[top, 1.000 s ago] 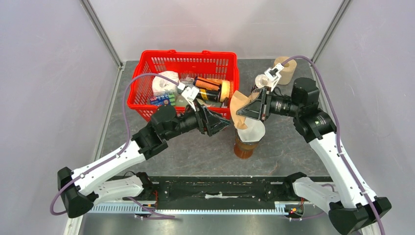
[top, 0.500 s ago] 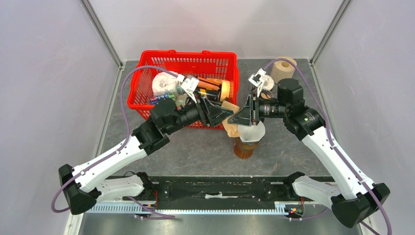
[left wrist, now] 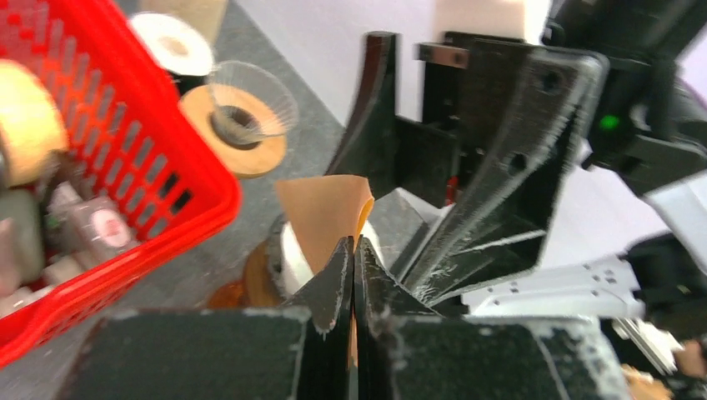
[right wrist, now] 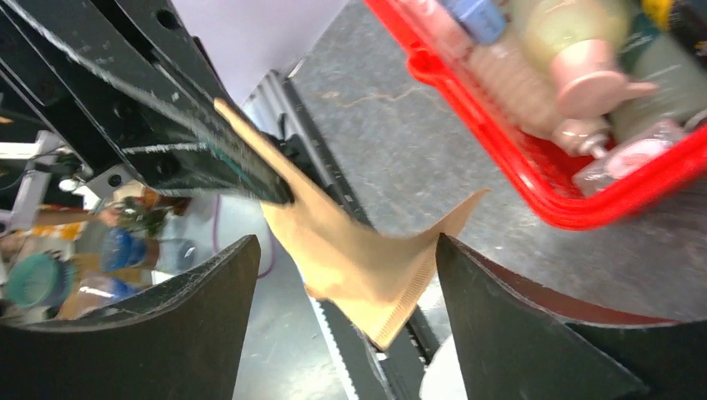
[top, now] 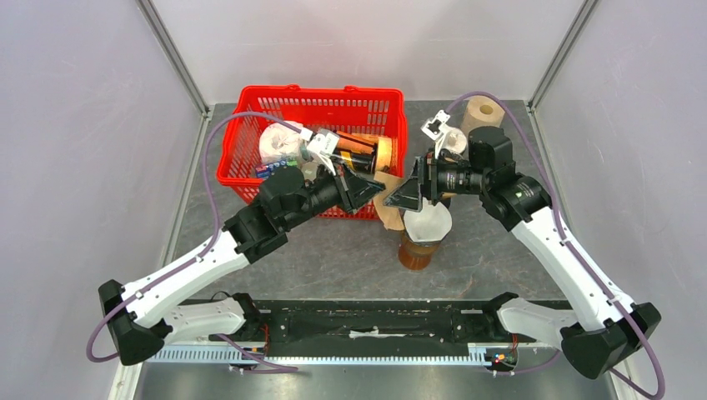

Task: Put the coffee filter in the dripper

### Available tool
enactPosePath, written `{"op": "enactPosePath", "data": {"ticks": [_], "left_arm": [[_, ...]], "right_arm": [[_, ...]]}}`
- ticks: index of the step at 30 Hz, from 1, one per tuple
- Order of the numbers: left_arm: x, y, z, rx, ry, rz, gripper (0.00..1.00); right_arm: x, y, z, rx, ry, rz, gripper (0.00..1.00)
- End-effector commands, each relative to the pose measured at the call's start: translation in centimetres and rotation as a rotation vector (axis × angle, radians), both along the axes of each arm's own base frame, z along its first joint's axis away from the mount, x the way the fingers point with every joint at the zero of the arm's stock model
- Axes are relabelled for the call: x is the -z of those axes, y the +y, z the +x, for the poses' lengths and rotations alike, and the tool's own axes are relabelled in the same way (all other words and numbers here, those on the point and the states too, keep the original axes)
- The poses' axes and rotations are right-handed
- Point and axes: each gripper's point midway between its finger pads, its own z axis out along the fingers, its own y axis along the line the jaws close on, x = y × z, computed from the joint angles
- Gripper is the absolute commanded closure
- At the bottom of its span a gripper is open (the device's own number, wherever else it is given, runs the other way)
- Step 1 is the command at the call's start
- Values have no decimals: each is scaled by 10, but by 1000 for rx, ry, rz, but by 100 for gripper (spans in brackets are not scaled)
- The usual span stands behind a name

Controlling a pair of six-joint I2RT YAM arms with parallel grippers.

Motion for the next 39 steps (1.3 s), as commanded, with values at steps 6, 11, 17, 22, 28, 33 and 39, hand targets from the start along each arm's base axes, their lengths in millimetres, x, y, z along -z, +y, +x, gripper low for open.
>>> {"op": "enactPosePath", "data": {"ticks": [6,11,17,22,28,33,39], "left_arm": [[-8,60,55,-484,143,47,98],[-18,65,66,-571,189,35,98],[-19,58,71,-585,219,27,98],[-13,49,69,-545,233,42,98],[-10,48,65,-527,228,50,98],[-6,48,63,-515,220,68,98],[-4,47,61,-501,215,77,98]], "right_arm": [[-16,-34,35,279,-284,-140,3],[-18,-20,32,241,-439,-206,3],[-15,15,28,131,-581,-228,3],[-7,30,41,142,-590,-290,3],[-7,18,56,237,-594,-348,3],[-11,17,48,216,-600,-327,3],[-12,13,55,257,-593,-348,3]]}}
